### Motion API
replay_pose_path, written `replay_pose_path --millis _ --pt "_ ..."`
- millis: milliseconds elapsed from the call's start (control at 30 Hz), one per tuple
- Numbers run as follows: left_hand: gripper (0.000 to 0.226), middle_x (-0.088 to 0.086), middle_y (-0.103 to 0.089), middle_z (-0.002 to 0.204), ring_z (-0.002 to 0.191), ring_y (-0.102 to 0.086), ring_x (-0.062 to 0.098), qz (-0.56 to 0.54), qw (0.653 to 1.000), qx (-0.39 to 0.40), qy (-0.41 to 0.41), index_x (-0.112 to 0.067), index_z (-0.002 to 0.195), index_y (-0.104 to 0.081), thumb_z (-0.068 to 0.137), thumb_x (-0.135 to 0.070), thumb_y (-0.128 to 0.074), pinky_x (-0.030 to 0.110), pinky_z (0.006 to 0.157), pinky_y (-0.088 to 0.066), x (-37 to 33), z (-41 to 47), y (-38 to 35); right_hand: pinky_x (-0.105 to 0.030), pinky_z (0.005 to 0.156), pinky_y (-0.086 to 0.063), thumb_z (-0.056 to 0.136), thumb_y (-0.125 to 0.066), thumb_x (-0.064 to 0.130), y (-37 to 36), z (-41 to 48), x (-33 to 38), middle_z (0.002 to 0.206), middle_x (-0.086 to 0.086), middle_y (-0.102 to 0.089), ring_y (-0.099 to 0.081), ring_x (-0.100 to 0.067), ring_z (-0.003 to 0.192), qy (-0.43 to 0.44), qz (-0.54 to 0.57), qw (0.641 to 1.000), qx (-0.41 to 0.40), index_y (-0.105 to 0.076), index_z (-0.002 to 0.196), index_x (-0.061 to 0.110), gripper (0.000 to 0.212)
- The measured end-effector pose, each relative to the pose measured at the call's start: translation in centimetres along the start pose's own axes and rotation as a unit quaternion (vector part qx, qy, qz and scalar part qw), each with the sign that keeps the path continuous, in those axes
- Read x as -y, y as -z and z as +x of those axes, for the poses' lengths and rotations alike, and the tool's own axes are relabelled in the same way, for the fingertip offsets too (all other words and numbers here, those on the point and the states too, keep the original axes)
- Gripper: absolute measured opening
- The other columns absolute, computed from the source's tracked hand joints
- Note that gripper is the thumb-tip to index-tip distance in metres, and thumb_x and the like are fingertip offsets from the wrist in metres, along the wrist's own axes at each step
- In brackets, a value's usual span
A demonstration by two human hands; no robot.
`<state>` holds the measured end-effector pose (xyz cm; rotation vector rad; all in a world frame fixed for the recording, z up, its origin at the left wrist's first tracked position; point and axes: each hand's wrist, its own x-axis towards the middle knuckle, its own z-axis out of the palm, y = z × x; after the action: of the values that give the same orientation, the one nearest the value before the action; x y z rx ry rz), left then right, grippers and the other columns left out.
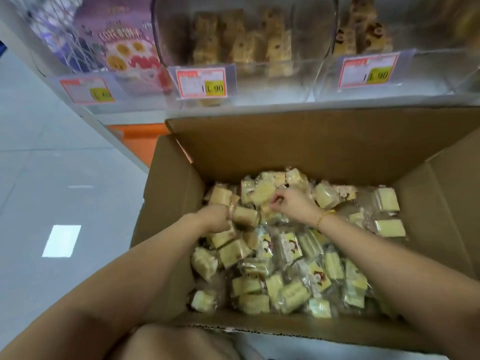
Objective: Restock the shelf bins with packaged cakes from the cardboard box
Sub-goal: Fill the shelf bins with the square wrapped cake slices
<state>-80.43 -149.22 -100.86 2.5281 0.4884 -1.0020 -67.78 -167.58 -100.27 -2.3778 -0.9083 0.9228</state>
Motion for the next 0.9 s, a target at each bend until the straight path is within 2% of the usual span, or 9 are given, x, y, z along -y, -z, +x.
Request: replay_pose_path --millis 67,133,200,300,567,667,733,833,900 --pt "0.045 0.013 -0.05 0.133 0.118 -0.051 0.026 0.028 0.999 0.025 0.027 -0.007 0.136 -0.043 0.093 -0.015 -0.054 0.03 0.091 -0.043 1.2 0.8 -1.4 -0.028 0.081 -0.052 0.089 -0.065 0.02 -3.5 0.3 -0.8 0.113 -0.004 -0.067 -0.063 -0.014 0.09 0.001 -0.002 0.998 0.059 -0.064 0.11 0.015 0.021" --pt "0.061 0.014 -0.043 0.139 0.125 -0.046 0.026 0.039 0.999 0.024 0.02 -0.007 0.146 -0.029 0.091 -0.009 -0.055 0.028 0.097 -0.04 2.2 1.3 -2.9 -0.026 0.083 -0.047 0.089 -0.064 0.018 -6.6 0.1 -0.7 0.127 -0.001 -0.058 -0.055 -0.01 0.095 0.08 -0.074 0.989 0.097 -0.056 0.128 0.021 0.04" --pt "0.066 0.014 -0.042 0.142 0.125 -0.046 0.025 0.052 0.998 0.033 0.004 -0.009 0.148 -0.023 0.09 -0.012 -0.055 0.028 0.1 -0.039 2.8 1.5 -4.5 -0.034 0.094 -0.046 0.088 -0.057 0.005 -9.2 0.1 -0.6 0.145 0.0 -0.043 -0.045 -0.018 0.121 0.186 -0.181 0.955 0.146 -0.045 0.14 0.027 0.058" --pt "0.069 0.016 -0.033 0.15 0.127 -0.046 0.026 0.03 0.999 0.026 -0.002 -0.006 0.151 -0.015 0.093 -0.012 -0.051 0.026 0.101 -0.038 3.6 2.2 -6.8 -0.047 0.104 -0.041 0.078 -0.05 -0.013 -11.2 0.6 -1.0 0.158 -0.002 -0.018 -0.021 -0.026 0.142 0.226 -0.252 0.925 0.172 -0.027 0.147 0.034 0.087" --pt "0.064 0.018 -0.046 0.137 0.12 -0.052 0.026 0.031 0.997 -0.061 0.021 -0.001 0.147 -0.021 0.094 -0.016 -0.053 0.026 0.096 -0.042 3.5 3.6 -8.4 -0.031 0.097 -0.041 0.084 -0.066 0.027 -11.1 0.7 -0.7 0.13 -0.004 -0.043 -0.039 -0.019 0.119 0.27 -0.241 0.925 0.119 -0.041 0.135 0.015 0.059" --pt "0.09 0.018 -0.035 0.147 0.128 -0.047 0.028 0.036 0.999 -0.034 0.022 -0.004 0.151 -0.01 0.085 -0.016 -0.069 0.031 0.103 -0.043 3.3 3.4 -8.6 -0.019 0.073 -0.044 0.082 -0.07 0.032 -8.4 -0.8 -2.0 0.121 0.004 -0.05 -0.05 -0.007 0.099 0.13 -0.07 0.982 0.117 -0.045 0.126 0.02 0.053" --pt "0.096 0.018 -0.03 0.149 0.128 -0.046 0.03 0.023 0.999 -0.028 0.028 -0.007 0.152 -0.005 0.083 -0.017 -0.071 0.035 0.102 -0.044 3.1 3.3 -8.7 -0.02 0.066 -0.05 0.083 -0.07 0.032 -6.8 -1.5 -2.7 0.11 0.007 -0.057 -0.058 -0.006 0.087 0.002 0.11 0.987 0.118 -0.047 0.12 0.024 0.044" --pt "0.084 0.017 -0.047 0.133 0.116 -0.054 0.03 -0.02 0.998 -0.042 0.051 -0.007 0.145 -0.019 0.081 -0.019 -0.072 0.034 0.09 -0.05 2.7 3.6 -8.3 -0.025 0.07 -0.053 0.094 -0.056 0.032 -5.3 -1.2 -3.7 0.098 0.002 -0.057 -0.063 -0.016 0.08 -0.148 0.304 0.928 0.158 -0.046 0.123 0.022 0.033" --pt "0.076 0.013 -0.057 0.119 0.104 -0.06 0.026 -0.143 0.985 -0.022 0.094 -0.011 0.138 -0.029 0.078 -0.019 -0.075 0.031 0.073 -0.052 2.2 3.6 -7.1 -0.026 0.068 -0.051 0.095 -0.052 0.038 -5.0 -0.9 -4.6 0.102 -0.004 -0.056 -0.06 -0.02 0.078 -0.236 0.385 0.872 0.188 -0.047 0.128 0.017 0.039"
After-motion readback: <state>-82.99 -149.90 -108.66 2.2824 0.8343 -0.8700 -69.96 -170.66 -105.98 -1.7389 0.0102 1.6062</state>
